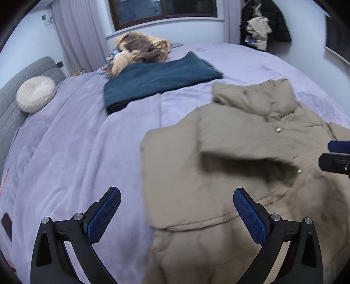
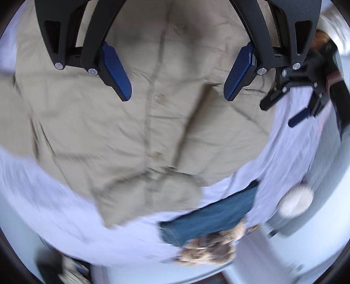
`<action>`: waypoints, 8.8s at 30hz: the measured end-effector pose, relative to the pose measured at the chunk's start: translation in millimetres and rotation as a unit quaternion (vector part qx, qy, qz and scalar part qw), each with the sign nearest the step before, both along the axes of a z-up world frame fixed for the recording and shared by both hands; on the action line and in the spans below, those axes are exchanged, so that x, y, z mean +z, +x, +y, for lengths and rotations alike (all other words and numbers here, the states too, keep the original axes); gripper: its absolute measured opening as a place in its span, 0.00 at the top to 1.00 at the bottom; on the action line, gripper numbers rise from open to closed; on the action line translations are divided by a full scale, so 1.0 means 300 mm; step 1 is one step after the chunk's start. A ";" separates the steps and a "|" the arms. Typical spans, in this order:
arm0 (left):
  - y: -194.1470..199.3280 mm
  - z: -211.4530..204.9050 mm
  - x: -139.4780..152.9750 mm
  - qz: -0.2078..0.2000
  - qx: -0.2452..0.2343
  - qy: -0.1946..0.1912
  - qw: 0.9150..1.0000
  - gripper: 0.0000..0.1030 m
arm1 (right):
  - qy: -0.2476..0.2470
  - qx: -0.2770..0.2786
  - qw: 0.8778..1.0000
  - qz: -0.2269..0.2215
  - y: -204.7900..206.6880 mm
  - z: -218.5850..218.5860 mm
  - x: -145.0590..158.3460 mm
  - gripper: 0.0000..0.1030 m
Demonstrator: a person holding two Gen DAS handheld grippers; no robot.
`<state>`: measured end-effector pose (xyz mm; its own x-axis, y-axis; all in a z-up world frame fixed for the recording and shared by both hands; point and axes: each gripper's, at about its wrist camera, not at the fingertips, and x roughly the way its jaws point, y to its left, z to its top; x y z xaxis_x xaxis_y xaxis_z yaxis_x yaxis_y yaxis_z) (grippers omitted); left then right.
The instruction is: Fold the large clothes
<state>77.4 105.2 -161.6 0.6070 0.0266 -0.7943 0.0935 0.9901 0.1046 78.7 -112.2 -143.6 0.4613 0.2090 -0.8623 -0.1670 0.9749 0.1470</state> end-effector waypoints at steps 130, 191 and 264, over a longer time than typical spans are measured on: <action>0.153 -0.645 0.075 0.093 -0.008 -0.088 0.992 0.00 | 0.322 -0.249 0.908 -0.100 -0.002 -1.175 0.233 0.91; 0.330 -0.174 -0.115 0.169 -0.011 -0.414 0.895 0.00 | 0.180 -0.135 0.967 0.122 -0.059 -0.392 -0.109 0.35; 0.212 -0.333 -0.154 0.114 0.044 -0.065 0.990 0.38 | -0.013 -0.237 0.966 0.098 -0.116 -0.815 -0.140 0.72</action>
<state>141.1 5.3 -207.8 0.4106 -0.0394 -0.9110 0.0126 0.9992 -0.0376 43.9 -356.7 -185.5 0.3275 -0.0083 -0.9448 0.3287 0.9385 0.1057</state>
